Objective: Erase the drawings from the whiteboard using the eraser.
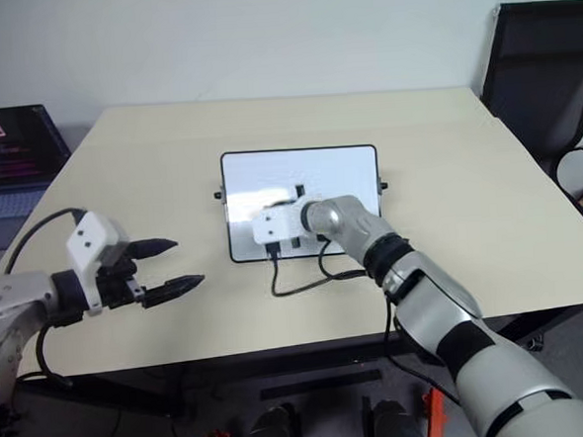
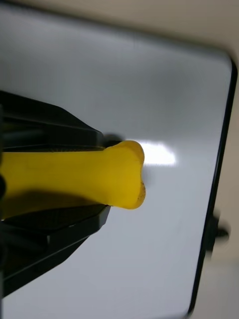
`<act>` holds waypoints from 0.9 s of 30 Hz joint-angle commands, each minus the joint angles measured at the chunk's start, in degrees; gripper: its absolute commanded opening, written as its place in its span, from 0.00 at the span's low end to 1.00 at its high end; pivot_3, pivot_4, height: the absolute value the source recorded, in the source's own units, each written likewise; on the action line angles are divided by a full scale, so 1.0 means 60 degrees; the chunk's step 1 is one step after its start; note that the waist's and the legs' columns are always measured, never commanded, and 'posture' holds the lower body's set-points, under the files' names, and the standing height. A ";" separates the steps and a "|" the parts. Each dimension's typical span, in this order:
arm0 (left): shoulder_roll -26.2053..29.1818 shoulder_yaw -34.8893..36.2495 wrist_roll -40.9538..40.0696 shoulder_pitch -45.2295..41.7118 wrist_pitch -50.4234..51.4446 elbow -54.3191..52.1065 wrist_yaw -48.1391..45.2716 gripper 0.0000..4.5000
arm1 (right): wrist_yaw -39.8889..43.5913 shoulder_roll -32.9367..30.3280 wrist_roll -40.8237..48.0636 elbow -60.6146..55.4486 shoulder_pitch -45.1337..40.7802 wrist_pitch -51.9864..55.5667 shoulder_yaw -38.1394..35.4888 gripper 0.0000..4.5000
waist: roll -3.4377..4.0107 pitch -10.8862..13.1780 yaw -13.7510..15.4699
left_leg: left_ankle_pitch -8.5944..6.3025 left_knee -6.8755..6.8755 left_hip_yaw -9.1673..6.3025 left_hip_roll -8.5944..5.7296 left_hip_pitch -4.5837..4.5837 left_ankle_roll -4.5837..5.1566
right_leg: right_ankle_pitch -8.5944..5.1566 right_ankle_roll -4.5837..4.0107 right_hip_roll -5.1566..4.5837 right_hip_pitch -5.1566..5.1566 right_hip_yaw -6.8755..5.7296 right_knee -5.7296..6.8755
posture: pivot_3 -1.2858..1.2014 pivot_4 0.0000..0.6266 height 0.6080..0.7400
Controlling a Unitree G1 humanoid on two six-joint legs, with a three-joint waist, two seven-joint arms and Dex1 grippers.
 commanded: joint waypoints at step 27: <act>-0.0097 -0.0736 0.0080 -0.1273 -0.0415 0.0462 -0.0279 1.00 | 0.0349 -0.0420 0.1076 -0.1646 0.1061 0.1038 -0.1757 0.24 | -0.0016 -0.0008 0.0040 | 0.0052 -0.0089 0.0088 -0.0017 0.0002 0.0072 | 0.0108 0.0051 -0.0034 -0.0006 -0.0041 -0.0144 | 0.52 0.24 1.00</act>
